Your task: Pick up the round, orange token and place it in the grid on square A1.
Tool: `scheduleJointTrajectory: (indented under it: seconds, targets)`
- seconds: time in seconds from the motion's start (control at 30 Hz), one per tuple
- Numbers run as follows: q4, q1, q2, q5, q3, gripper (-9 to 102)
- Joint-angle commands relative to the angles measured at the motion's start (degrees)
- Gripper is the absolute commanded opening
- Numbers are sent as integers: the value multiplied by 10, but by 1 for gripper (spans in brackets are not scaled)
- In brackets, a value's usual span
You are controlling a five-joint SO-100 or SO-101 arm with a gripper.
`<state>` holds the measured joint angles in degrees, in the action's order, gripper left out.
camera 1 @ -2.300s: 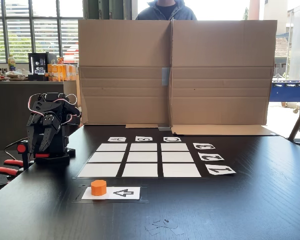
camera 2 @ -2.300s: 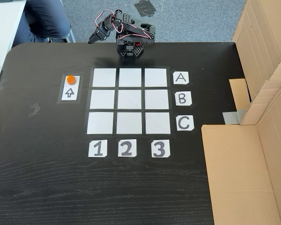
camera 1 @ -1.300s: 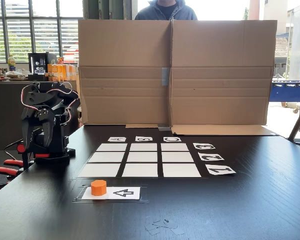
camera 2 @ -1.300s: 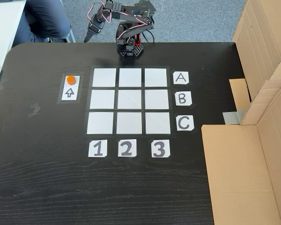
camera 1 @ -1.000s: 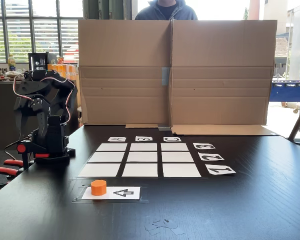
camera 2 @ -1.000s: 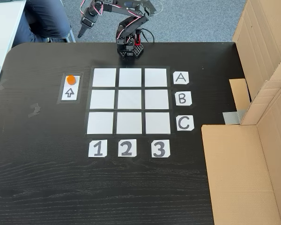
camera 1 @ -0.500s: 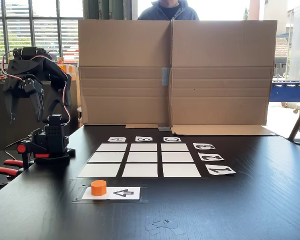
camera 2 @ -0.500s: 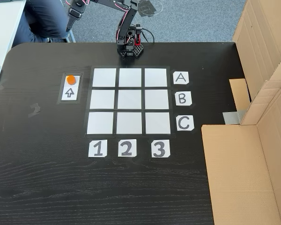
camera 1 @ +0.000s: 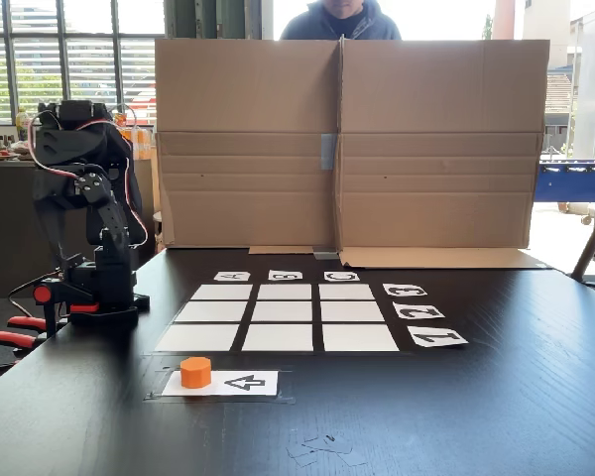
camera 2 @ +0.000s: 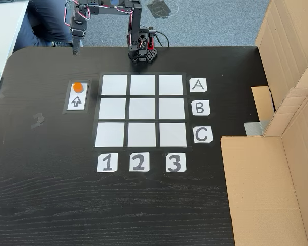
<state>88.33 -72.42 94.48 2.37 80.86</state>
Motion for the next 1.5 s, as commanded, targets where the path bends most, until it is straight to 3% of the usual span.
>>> scheduleJointTrajectory:
  seconds: [0.0,0.7,1.47]
  targets:
    - [1,30,-21,17,-43,31]
    - [-4,152,-163,29,-64,31]
    - [-6,165,-322,29,-156,30]
